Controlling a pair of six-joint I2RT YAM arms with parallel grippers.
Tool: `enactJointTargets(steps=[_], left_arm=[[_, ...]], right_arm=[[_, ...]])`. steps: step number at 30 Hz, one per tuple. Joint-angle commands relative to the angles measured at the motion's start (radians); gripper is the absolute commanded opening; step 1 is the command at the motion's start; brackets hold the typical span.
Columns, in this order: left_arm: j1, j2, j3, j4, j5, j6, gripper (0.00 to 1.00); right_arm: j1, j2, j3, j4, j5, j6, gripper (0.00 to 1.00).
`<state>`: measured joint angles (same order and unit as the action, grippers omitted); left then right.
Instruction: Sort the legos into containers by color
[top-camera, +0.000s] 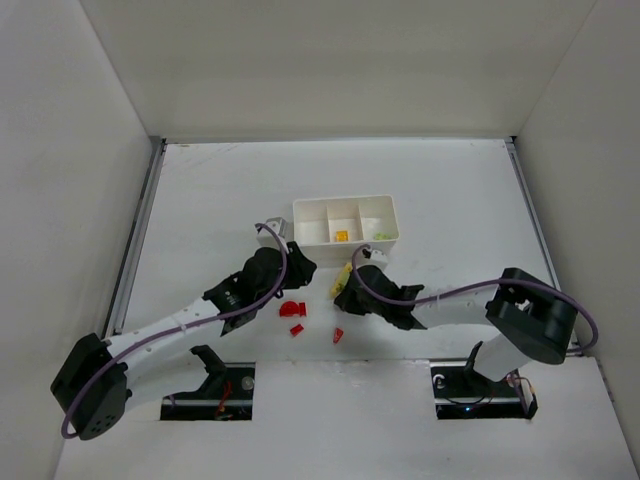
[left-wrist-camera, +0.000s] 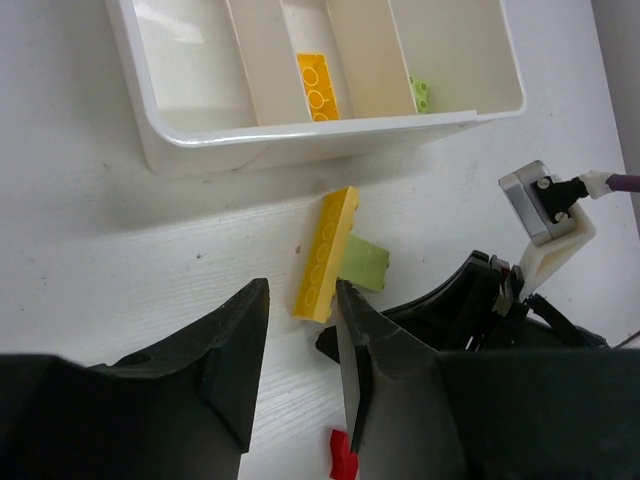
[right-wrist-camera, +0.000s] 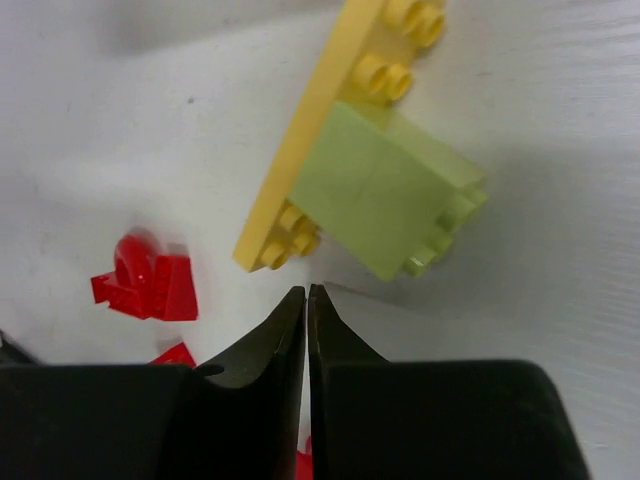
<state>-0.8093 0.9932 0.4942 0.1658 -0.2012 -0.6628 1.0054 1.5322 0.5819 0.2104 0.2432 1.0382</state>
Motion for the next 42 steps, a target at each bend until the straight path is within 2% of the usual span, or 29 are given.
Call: enactJointTargets(steps=[1,4,8,11,15,27,35,42], left_arm=[[0.009,-0.013,-0.019,0.035,0.006,-0.001,0.31],[0.009,-0.013,-0.023,0.032,0.006,0.002,0.34],[0.006,0.004,-0.023,0.032,0.014,0.012,0.36],[0.011,0.033,-0.014,0.038,0.037,0.014,0.36],[0.009,0.039,-0.006,0.047,0.052,0.014,0.36],[0.029,0.041,-0.006,0.047,0.074,0.022,0.36],[0.042,0.041,-0.011,0.047,0.091,0.022,0.36],[0.058,0.035,-0.019,0.047,0.105,0.022,0.36]], right_arm=[[0.009,-0.009,0.05,0.02,-0.002,-0.006,0.13],[0.009,-0.102,0.018,-0.029,0.008,-0.053,0.26],[0.009,-0.25,-0.034,-0.083,0.034,-0.194,0.54],[-0.007,-0.288,-0.024,-0.167,0.076,-0.285,0.66],[-0.058,-0.265,0.018,-0.224,0.11,-0.415,0.74],[-0.077,-0.12,0.125,-0.244,0.027,-0.688,0.74],[-0.08,-0.009,0.199,-0.249,-0.018,-0.767,0.74],[-0.092,0.048,0.234,-0.241,-0.022,-0.788,0.65]])
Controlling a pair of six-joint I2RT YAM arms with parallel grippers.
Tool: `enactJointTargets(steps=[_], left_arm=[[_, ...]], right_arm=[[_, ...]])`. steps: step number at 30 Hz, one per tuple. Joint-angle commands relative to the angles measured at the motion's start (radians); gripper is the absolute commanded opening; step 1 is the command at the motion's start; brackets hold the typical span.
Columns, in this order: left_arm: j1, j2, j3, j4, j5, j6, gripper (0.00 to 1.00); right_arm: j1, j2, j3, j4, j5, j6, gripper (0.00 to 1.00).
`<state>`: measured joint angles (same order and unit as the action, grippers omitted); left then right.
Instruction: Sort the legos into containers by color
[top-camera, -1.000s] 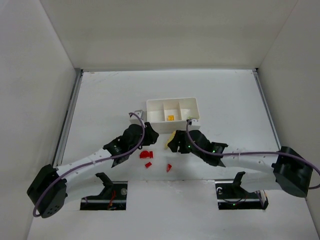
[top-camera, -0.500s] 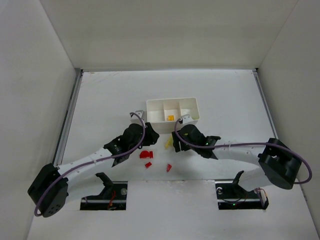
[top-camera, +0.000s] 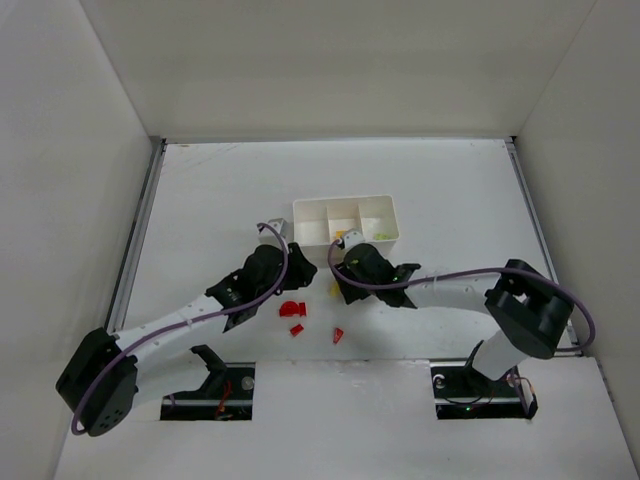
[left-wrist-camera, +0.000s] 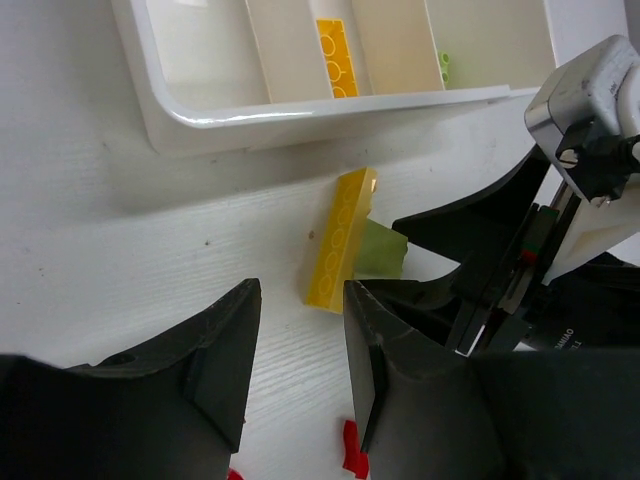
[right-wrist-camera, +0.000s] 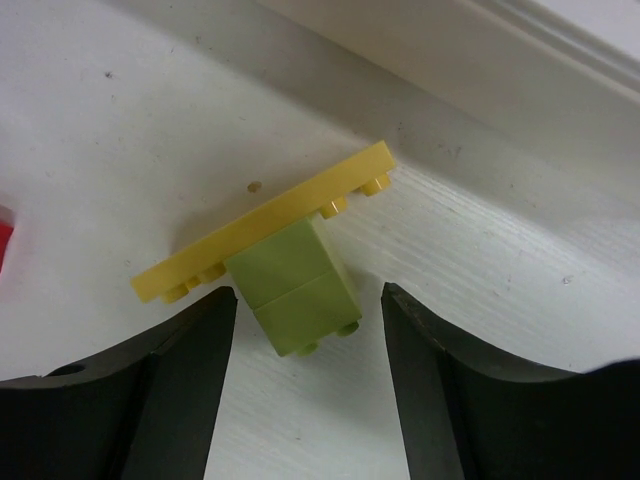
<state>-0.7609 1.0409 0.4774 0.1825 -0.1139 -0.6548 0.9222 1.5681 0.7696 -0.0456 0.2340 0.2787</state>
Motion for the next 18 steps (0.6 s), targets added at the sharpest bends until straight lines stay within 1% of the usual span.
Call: enactJointTargets(steps=[1,6,10,14,18], left_arm=[[0.015,-0.015,-0.003,0.031,0.02,0.014,0.36],[0.036,-0.031,-0.016,0.031,0.037,0.015,0.36],[0.048,-0.05,-0.026,0.026,0.051,0.014,0.36],[0.053,-0.062,-0.028,0.02,0.069,0.012,0.37],[0.053,-0.068,-0.01,0.012,0.132,0.006,0.43]], right_arm=[[-0.007,0.023,0.049,0.015,-0.015,-0.032,0.64],[-0.004,0.069,0.065,0.03,-0.012,-0.058,0.62],[-0.004,0.083,0.073,0.02,-0.015,-0.052,0.53],[-0.003,0.017,0.054,0.021,-0.016,-0.039,0.44],[0.008,-0.083,0.048,-0.016,-0.025,-0.039,0.42]])
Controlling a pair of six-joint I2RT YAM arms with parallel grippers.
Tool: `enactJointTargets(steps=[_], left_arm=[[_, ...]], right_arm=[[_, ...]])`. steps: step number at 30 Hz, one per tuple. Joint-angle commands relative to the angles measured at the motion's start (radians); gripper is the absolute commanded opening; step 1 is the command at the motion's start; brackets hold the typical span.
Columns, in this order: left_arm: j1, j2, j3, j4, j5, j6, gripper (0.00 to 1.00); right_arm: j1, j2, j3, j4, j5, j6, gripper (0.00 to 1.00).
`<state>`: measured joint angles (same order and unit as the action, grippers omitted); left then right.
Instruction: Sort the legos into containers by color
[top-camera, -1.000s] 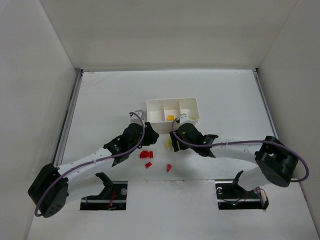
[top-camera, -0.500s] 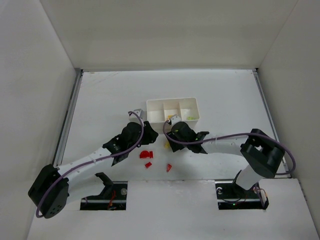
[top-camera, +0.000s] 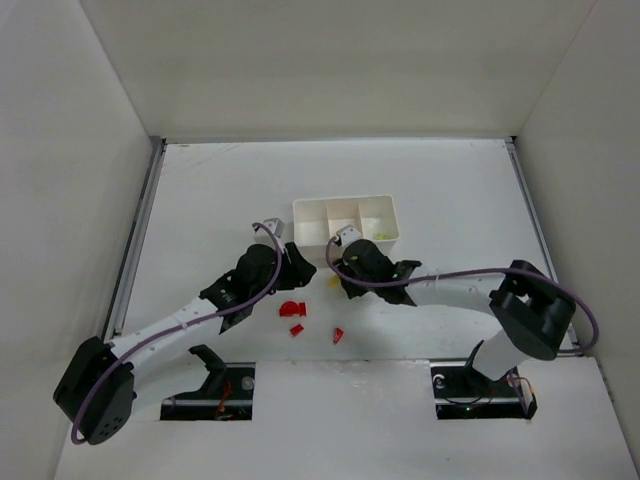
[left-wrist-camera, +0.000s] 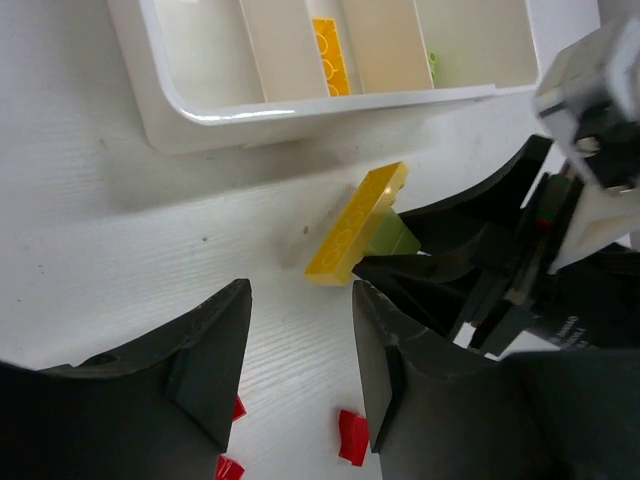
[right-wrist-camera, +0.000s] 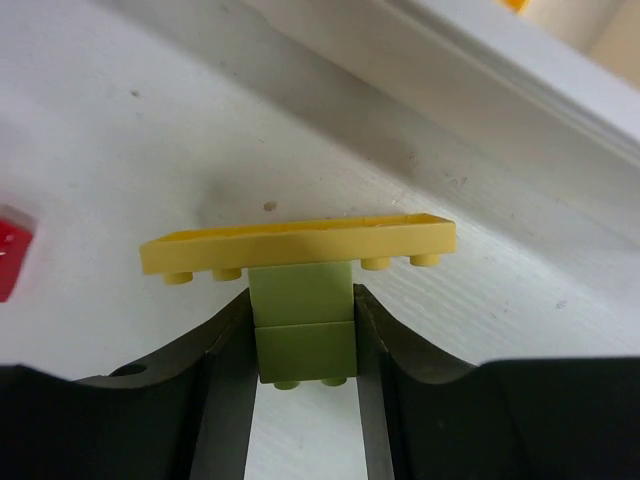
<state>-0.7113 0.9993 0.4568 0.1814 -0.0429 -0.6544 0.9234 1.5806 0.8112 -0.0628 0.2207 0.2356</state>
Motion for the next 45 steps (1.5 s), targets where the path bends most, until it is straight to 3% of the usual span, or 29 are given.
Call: enactJointTargets(steps=[1,11,18,21,25,45], left_arm=[[0.003,-0.03,0.016,0.013,0.083,0.003,0.44],[0.054,-0.135,-0.017,0.067,0.284,-0.097,0.64],[0.189,-0.254,-0.049,0.119,0.441,-0.231,0.65],[0.142,-0.199,-0.035,0.124,0.503,-0.24,0.64],[0.037,-0.154,-0.05,0.119,0.473,-0.221,0.63],[-0.009,-0.076,-0.046,0.122,0.459,-0.205,0.58]], right_arm=[[0.01,-0.125,0.006,-0.012,-0.02,0.002,0.42],[0.062,-0.456,-0.044,-0.071,-0.268,-0.015,0.39],[0.084,-0.472,-0.053,-0.115,-0.287,-0.001,0.36],[0.087,-0.456,-0.05,-0.103,-0.32,0.001,0.35],[0.074,-0.43,-0.046,-0.103,-0.368,0.001,0.34],[0.012,-0.396,-0.032,-0.089,-0.368,0.007,0.32]])
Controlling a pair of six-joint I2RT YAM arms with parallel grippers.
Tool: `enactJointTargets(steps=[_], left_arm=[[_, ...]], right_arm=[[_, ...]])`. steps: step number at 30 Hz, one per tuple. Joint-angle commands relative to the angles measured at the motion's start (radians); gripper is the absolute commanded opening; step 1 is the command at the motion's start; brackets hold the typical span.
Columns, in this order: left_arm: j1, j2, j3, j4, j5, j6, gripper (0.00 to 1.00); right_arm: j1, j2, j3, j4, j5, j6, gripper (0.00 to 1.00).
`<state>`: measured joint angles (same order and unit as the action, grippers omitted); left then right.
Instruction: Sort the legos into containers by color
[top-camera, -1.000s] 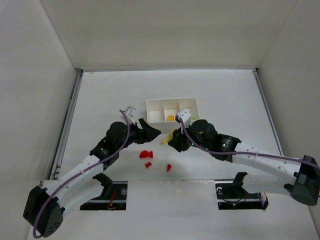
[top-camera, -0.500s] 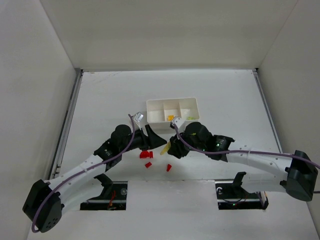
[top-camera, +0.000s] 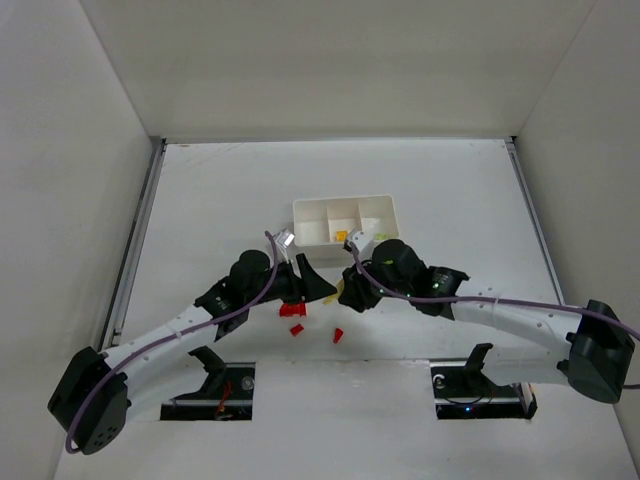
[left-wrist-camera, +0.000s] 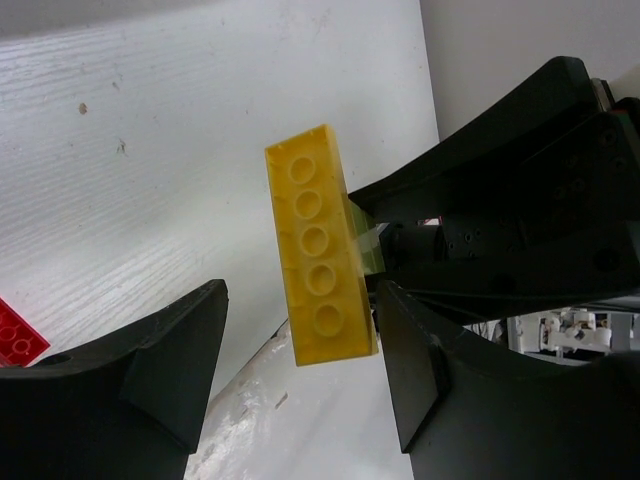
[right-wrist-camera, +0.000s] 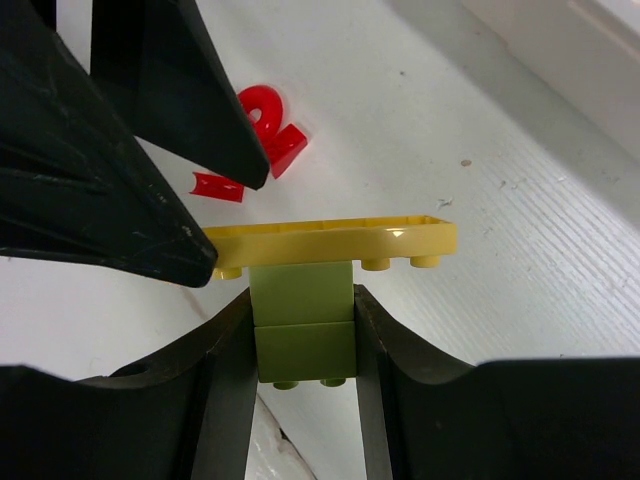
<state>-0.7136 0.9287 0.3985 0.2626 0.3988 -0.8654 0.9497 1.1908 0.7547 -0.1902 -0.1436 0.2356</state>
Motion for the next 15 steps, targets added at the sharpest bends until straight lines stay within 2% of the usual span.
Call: enactJointTargets(steps=[1,15], left_arm=[[-0.008,-0.005,0.014,0.041,0.021,0.006,0.58],[-0.042,0.022,0.016,0.107,0.029,-0.04,0.56]], right_arm=[[-0.018,-0.008,0.025,0.043,-0.004,0.01,0.32],[-0.029,0.003,0.026,0.092,-0.039,0.028,0.32]])
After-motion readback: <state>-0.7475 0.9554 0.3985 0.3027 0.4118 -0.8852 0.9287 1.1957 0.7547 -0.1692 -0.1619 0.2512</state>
